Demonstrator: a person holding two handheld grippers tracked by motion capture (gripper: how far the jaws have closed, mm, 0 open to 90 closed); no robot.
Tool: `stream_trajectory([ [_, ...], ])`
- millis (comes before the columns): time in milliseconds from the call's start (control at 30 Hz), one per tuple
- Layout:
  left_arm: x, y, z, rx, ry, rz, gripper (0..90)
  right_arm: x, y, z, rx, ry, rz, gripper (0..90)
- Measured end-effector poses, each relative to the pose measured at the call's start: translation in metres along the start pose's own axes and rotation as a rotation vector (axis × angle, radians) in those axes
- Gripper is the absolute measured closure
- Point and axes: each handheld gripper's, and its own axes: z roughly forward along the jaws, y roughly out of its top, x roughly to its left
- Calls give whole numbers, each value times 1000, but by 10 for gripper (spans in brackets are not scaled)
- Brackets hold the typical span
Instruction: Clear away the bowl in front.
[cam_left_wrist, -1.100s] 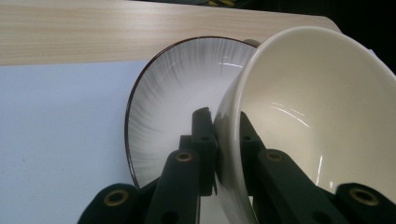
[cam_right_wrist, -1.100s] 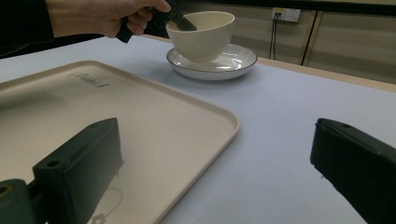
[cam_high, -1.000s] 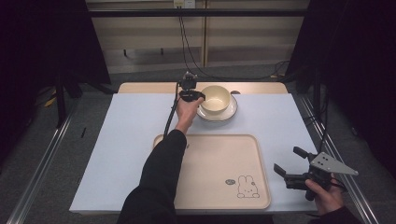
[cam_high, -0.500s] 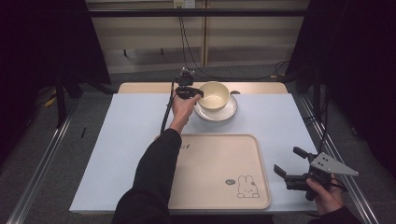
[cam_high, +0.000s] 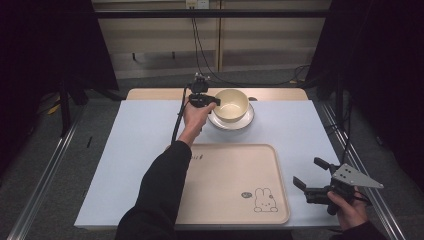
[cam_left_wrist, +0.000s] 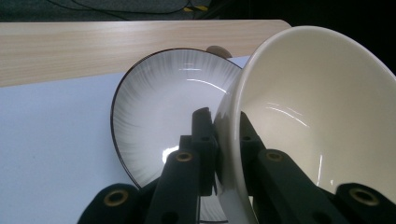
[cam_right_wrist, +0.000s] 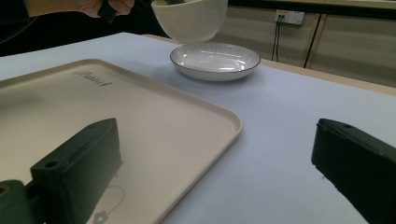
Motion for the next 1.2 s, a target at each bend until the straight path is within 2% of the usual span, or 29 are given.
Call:
stream_trajectory([
  [200, -6, -3, -5, -17, -20, 1, 834, 1, 0, -1, -6, -2, 7, 9],
  [300, -7, -3, -9, -5, -26, 21, 834, 1, 0, -1, -4, -2, 6, 10],
  [433, -9, -5, -15, -18, -51, 8, 834, 1, 0, -1, -5, -1, 5, 10],
  [500, -11, -7, -19, -7, -60, 27, 834, 0, 0, -1, -10, -3, -3, 10],
  [667, -14, -9, -24, -17, -81, 22, 833, 0, 0, -1, -11, -3, -6, 12],
  [767, -20, -11, -30, -10, -92, 45, 834, 0, 0, -1, -10, -2, -5, 12],
  [1000, -27, -16, -31, -8, -125, 44, 834, 0, 0, -1, -10, -1, -7, 12],
  [1100, -35, -18, -31, 0, -135, 66, 834, 1, 0, -1, -6, -2, -3, 12],
  [1200, -38, -20, -30, 2, -146, 66, 834, 1, 0, -1, -8, 1, -6, 12],
])
